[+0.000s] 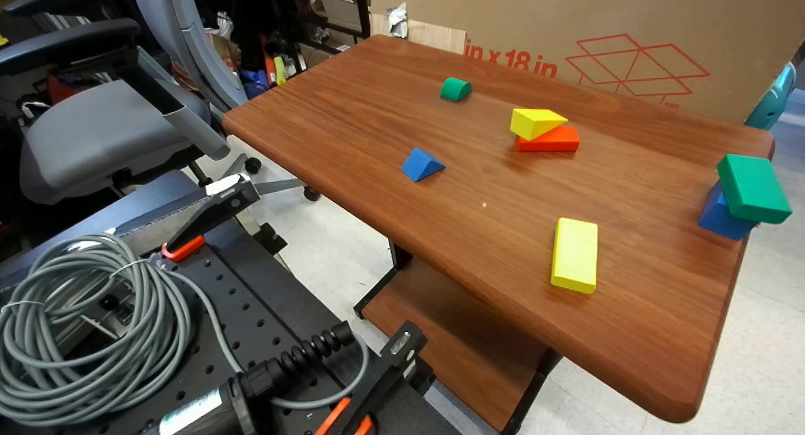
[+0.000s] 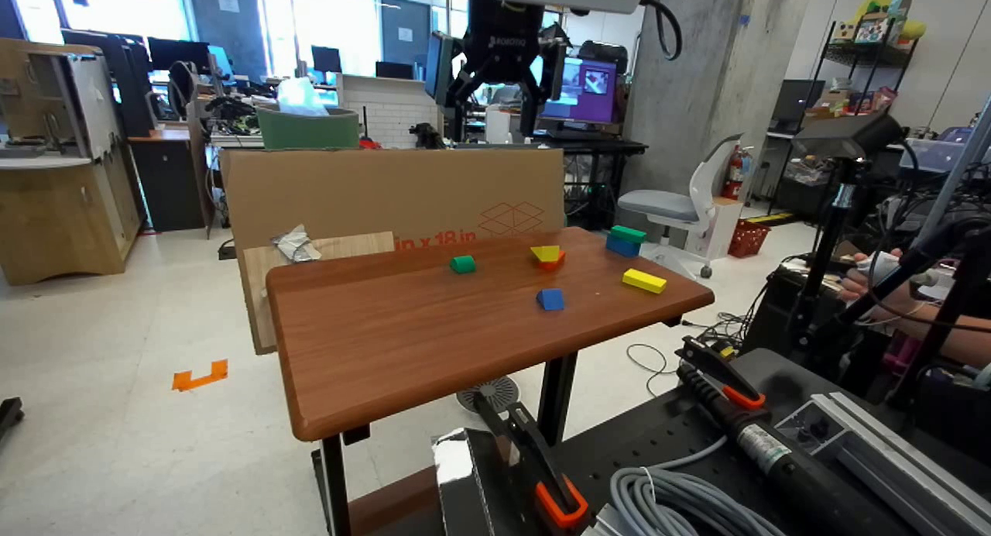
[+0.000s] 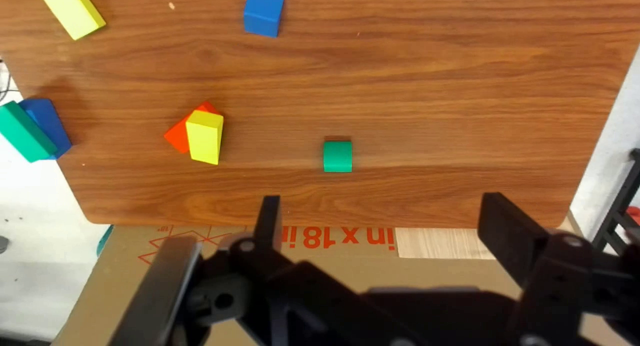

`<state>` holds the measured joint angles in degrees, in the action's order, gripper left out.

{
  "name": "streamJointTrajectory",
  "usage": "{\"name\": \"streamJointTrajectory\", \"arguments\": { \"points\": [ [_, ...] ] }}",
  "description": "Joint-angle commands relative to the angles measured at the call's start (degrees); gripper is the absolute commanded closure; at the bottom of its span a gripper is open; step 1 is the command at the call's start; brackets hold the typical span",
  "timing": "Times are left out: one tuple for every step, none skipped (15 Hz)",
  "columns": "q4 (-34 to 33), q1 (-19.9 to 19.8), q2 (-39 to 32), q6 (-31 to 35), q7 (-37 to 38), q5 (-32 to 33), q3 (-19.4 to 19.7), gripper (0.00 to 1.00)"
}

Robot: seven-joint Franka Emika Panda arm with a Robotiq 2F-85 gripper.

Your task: Move the green object slightly backward to the left

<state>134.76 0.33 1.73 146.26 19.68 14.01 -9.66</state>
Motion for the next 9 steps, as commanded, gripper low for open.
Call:
{"name": "streamJointTrajectory", "arguments": {
  "points": [
    [-5.3,0.92,-6.47,1.45,-1.76,3.51,2.84,0.0],
    [-6.52,1.14,-8.06,1.6,-2.78,2.96,3.44,0.0],
    [-7.63,1.34,-9.48,1.79,-3.79,2.33,3.99,0.0],
    [-8.68,1.51,-10.85,1.94,-4.97,1.62,4.37,0.0],
    [-9.67,1.64,-12.17,2.17,-6.07,1.07,4.7,0.0],
    [-10.58,1.7,-13.5,2.48,-7.7,0.02,4.86,0.0],
    [-11.58,1.69,-14.87,2.73,-9.35,-0.87,4.9,0.0],
    [-12.55,1.68,-16.06,2.63,-10.39,-1.47,4.97,0.0],
    [-13.45,1.52,-17.34,2.82,-11.78,-2.71,4.83,0.0]
  ]
}}
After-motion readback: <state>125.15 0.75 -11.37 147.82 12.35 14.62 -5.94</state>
